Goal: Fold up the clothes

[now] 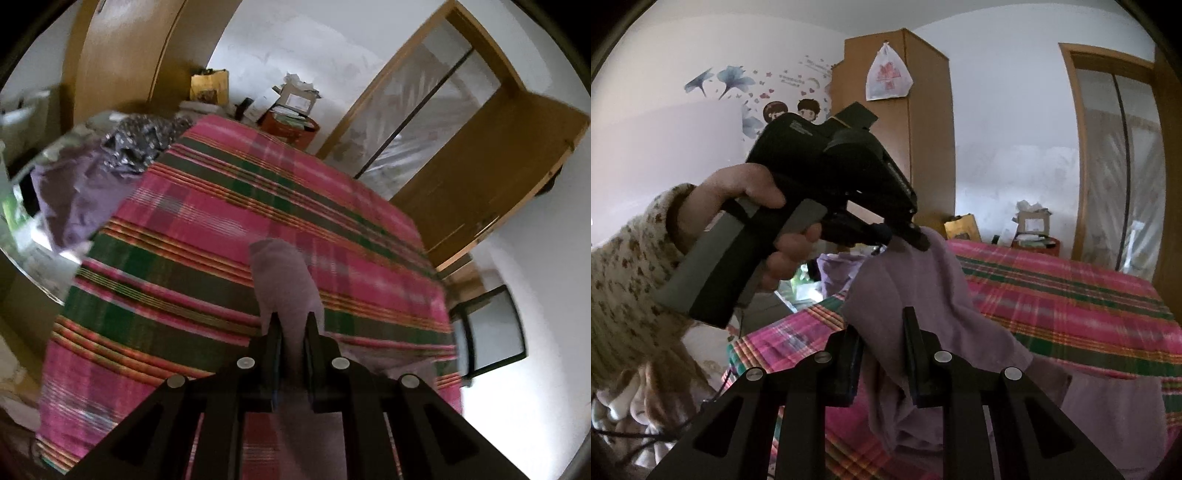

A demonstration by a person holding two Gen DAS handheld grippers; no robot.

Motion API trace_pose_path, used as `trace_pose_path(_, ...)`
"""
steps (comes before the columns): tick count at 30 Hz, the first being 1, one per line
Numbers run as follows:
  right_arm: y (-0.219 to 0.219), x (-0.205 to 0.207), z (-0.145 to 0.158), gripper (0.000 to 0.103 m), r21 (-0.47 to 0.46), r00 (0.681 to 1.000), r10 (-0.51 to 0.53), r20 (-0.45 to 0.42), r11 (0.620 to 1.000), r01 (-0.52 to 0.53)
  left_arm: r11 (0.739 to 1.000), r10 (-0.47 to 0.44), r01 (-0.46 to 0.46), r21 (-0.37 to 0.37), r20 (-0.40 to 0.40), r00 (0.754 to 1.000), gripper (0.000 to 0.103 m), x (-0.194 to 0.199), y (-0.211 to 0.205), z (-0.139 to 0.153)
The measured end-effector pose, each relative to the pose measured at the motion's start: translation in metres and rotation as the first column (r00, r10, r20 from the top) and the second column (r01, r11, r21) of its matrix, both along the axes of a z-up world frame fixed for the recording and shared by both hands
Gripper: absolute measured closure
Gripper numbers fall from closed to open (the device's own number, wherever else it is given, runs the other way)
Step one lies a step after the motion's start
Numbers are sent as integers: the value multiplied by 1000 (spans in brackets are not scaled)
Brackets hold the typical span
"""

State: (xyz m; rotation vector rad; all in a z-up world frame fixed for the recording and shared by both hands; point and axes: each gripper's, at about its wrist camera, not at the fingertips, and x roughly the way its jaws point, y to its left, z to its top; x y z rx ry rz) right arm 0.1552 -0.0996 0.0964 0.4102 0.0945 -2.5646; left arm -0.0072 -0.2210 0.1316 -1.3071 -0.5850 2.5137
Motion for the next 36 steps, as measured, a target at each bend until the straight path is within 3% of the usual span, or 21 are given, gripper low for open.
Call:
trace_pose_path(20,-8,10,-8,82,38,1000,-2,10,999,2,992,4,1,-124,38,999,93,13,-7,-4)
trace_pose_path(25,-9,12,-7,82,38,1000,-12,14,999,11,982,5,9,-189,77,997,93,12,-1,-3)
trace_pose_path(36,1,27,-2,82,38,998,-53,-22,998,54,994,-27,31,-102,35,999,93,18,5,11)
